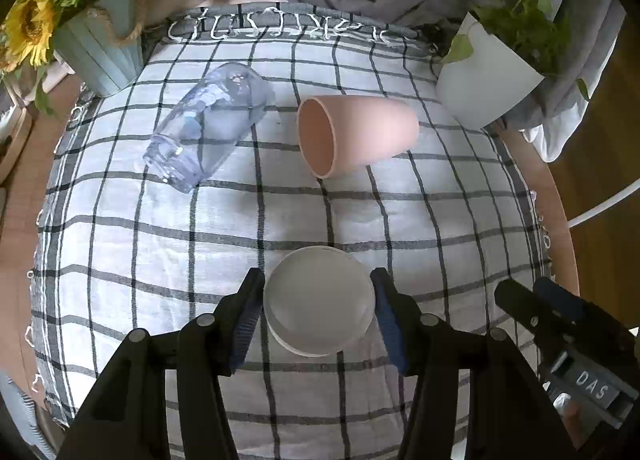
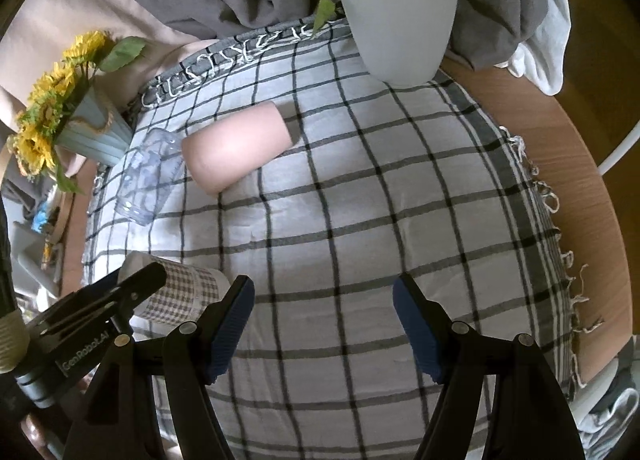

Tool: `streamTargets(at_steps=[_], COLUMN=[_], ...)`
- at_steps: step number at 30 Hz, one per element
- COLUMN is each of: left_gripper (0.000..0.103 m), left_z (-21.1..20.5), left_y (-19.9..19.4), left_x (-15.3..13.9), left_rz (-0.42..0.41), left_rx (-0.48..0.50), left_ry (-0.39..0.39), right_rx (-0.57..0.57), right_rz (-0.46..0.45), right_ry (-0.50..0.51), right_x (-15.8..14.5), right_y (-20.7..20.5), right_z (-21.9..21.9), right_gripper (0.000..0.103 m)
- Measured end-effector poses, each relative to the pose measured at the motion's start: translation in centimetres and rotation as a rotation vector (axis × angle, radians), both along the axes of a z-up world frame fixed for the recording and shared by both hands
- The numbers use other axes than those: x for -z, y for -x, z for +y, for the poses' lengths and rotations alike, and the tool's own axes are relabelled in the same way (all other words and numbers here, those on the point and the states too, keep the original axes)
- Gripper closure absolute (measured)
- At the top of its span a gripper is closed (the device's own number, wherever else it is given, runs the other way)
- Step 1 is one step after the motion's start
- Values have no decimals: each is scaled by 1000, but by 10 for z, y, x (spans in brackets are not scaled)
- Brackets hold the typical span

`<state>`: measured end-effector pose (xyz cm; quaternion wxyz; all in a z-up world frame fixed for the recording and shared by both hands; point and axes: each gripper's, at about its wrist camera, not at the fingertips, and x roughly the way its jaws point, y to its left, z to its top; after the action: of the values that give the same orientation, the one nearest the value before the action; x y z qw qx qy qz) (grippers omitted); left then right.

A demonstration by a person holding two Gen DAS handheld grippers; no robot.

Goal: Flip cup upside down
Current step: 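Lower the cup rim-down onto the cloth and open the right gripper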

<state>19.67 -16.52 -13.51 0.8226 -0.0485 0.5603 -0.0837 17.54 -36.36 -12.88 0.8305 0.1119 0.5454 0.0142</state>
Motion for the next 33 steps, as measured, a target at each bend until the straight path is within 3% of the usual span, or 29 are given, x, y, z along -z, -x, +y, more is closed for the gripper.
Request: streamTargets(at_steps=[3, 7, 13, 19, 27, 33], left_gripper=[48, 29, 26, 7, 0, 0], left_z=[-4, -8, -5, 8, 38, 64], left_y=[0, 3, 10, 41, 95, 141], left_x=[-1, -1, 0, -26, -73, -94], left_rz=[-12, -32, -62, -245, -471, -573], left_rx=[10, 9, -19, -104, -164, -154], left_ry=[-10, -26, -15, 3, -56, -120], right_rx=[7, 25, 33, 30, 27, 39], right_rz=[11, 11, -6, -63, -199, -350], right_ry=[-5, 3, 33, 93, 115, 120], right_x=[3, 3, -1, -14, -46, -77], right_y=[1, 5, 10, 22, 58, 107], right_z=[-4, -10, -12, -11, 8, 35], right_gripper=[31, 31, 26, 22, 22, 18])
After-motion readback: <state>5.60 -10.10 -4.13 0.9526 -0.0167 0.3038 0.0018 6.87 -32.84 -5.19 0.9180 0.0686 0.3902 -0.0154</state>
